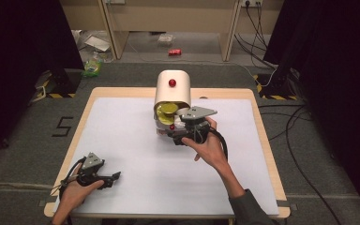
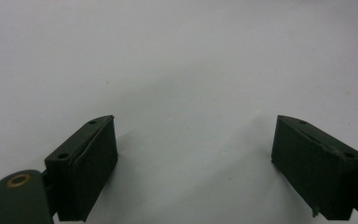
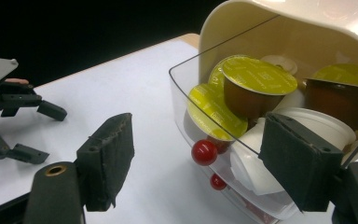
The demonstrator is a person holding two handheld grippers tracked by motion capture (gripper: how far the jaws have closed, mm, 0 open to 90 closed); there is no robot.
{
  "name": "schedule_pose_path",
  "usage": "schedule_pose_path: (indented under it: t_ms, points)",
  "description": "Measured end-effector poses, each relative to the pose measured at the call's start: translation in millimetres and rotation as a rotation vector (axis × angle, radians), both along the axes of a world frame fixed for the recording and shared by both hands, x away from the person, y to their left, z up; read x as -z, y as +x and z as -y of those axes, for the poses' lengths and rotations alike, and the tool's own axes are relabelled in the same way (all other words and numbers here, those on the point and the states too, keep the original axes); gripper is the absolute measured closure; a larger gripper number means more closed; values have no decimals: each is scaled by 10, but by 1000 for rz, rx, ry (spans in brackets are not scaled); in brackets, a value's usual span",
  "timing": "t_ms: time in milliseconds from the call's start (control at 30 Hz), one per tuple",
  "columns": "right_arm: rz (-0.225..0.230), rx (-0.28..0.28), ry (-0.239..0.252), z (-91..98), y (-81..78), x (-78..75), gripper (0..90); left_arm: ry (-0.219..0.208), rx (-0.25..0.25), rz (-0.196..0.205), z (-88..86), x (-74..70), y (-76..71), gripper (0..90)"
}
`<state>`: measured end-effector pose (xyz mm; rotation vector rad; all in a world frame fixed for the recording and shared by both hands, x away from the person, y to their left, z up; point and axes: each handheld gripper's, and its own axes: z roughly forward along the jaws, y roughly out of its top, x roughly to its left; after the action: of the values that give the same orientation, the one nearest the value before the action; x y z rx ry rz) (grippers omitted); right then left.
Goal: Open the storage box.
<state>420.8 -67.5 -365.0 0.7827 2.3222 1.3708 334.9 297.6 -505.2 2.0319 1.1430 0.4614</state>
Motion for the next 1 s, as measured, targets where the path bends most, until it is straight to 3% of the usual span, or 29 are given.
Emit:
schedule_pose_path:
  t_ms: [1000]
  points:
    - [-4,-30,-34,44,-253,40,264,2,1,1,1,0,-1,137]
